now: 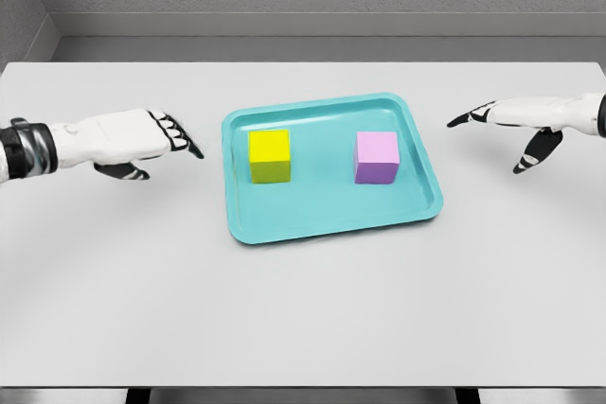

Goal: Push two cubes

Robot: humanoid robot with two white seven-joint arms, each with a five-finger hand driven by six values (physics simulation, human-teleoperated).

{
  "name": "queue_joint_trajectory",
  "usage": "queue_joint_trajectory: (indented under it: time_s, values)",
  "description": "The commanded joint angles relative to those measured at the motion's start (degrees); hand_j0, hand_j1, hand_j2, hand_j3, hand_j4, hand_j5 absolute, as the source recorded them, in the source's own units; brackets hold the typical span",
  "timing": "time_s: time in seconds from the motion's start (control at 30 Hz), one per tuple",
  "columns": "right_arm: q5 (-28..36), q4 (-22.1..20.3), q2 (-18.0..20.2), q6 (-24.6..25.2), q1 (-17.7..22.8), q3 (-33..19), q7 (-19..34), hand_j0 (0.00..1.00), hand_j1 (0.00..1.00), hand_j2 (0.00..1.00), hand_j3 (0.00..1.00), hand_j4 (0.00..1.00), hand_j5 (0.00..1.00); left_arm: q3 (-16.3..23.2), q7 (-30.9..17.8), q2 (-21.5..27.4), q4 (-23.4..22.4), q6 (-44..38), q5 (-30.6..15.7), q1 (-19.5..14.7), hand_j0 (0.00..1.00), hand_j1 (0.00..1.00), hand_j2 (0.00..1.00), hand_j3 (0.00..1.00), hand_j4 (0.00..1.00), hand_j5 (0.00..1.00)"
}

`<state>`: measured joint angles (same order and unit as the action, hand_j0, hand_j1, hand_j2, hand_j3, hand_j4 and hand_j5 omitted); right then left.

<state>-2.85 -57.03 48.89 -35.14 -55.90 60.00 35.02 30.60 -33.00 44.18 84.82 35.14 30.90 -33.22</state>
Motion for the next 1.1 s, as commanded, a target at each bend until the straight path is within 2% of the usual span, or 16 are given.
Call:
queue_joint_trajectory:
  time_s: [0.0, 0.1, 0.23, 0.37, 0.4, 0.43, 0.47, 0.5, 0.53, 0.57, 0.73, 0.87, 0.93, 1.07]
  values:
    - [0.3, -0.01, 0.07, 0.14, 0.0, -0.06, -0.02, 1.0, 1.0, 1.0, 1.0, 1.0, 1.0, -0.19, -2.0, -3.92, -1.49, -0.14, 1.35, -0.7, 0.54, 0.54, 0.54, 0.54, 0.54, 0.54]
    - [0.39, 0.07, -0.02, 0.14, -0.18, 0.11, -0.02, 1.0, 1.0, 1.0, 1.0, 1.0, 1.0, -0.1, -2.0, -8.32, -4.39, -0.14, 2.76, -2.55, 0.55, 0.55, 0.55, 0.55, 0.55, 0.55]
    - [0.56, 3.24, -0.64, 0.14, -0.53, 0.2, -0.02, 1.0, 1.0, 1.0, 1.0, 1.0, 1.0, -0.19, -2.0, -10.34, -8.08, -0.14, 4.78, -4.39, 0.56, 0.56, 0.56, 0.56, 0.56, 0.56]
    - [-0.67, 2.62, -2.04, 0.14, -0.7, 0.82, -0.02, 1.0, 1.0, 1.0, 1.0, 1.0, 1.0, -0.28, -2.0, -11.92, -8.88, -0.14, 4.69, -4.66, 0.59, 0.59, 0.59, 0.59, 0.59, 0.59]
    - [-0.75, 2.45, -2.13, 0.14, -0.97, 0.73, -0.02, 0.89, 0.89, 0.89, 0.89, 0.89, 0.89, -0.19, -2.0, -12.36, -8.88, -0.14, 4.78, -4.66, 0.59, 0.59, 0.59, 0.59, 0.59, 0.59]
    - [-0.75, 2.36, -2.48, 0.14, -0.97, 0.82, -0.02, 0.68, 0.68, 0.68, 0.68, 0.68, 0.68, -0.19, -2.0, -12.54, -9.05, -0.14, 4.78, -4.75, 0.59, 0.59, 0.59, 0.59, 0.59, 0.59]
    - [-0.75, 2.27, -3.01, 0.14, -0.97, 1.08, -0.02, 0.59, 0.59, 0.59, 0.59, 0.59, 0.59, -0.1, -2.0, -13.24, -10.11, -0.14, 4.87, -5.27, 0.59, 0.59, 0.59, 0.59, 0.59, 0.59]
    - [-0.75, 1.74, -3.27, 0.14, -1.05, 1.35, -0.02, 0.36, 0.36, 0.36, 0.36, 0.36, 0.36, 0.07, -2.0, -13.86, -10.81, -0.14, 4.87, -5.54, 0.59, 0.59, 0.59, 0.59, 0.59, 0.59]
    - [-0.84, 1.74, -3.27, 0.14, -1.14, 1.96, -0.02, 0.23, 0.23, 0.23, 0.23, 0.23, 0.23, 0.16, -2.0, -14.03, -10.9, -0.14, 4.87, -5.54, 0.59, 0.59, 0.59, 0.59, 0.59, 0.59]
    - [-1.1, 1.48, -3.27, 0.14, -1.23, 2.14, -0.02, 0.16, 0.16, 0.16, 0.16, 0.16, 0.16, 0.25, -2.0, -14.3, -10.99, -0.14, 4.87, -5.54, 0.59, 0.59, 0.59, 0.59, 0.59, 0.59]
    - [-3.65, -1.77, -4.15, 0.14, -2.72, 3.63, -0.02, 0.14, 0.14, 0.14, 0.14, 0.14, 0.14, 0.07, -2.0, -13.77, -11.6, -0.14, 4.87, -5.45, 0.6, 0.6, 0.6, 0.6, 0.6, 0.6]
    - [-4.62, -2.39, -4.24, 0.14, -3.16, 3.81, -0.02, 0.14, 0.14, 0.14, 0.14, 0.14, 0.14, -0.1, -2.0, -13.59, -12.31, -0.14, 4.78, -5.45, 0.6, 0.6, 0.6, 0.6, 0.6, 0.6]
    - [-5.23, -4.41, -4.24, 0.14, -4.04, 5.3, -0.02, 0.14, 0.14, 0.14, 0.14, 0.14, 0.14, -0.1, -2.0, -13.59, -12.31, -0.14, 4.78, -5.54, 0.6, 0.6, 0.6, 0.6, 0.6, 0.6]
    - [-5.85, -4.5, -6.0, 0.14, -5.1, 7.41, -0.02, 0.14, 0.14, 0.14, 0.14, 0.14, 0.14, -0.1, -2.0, -14.12, -12.22, -0.14, 4.69, -5.63, 0.6, 0.6, 0.6, 0.6, 0.6, 0.6]
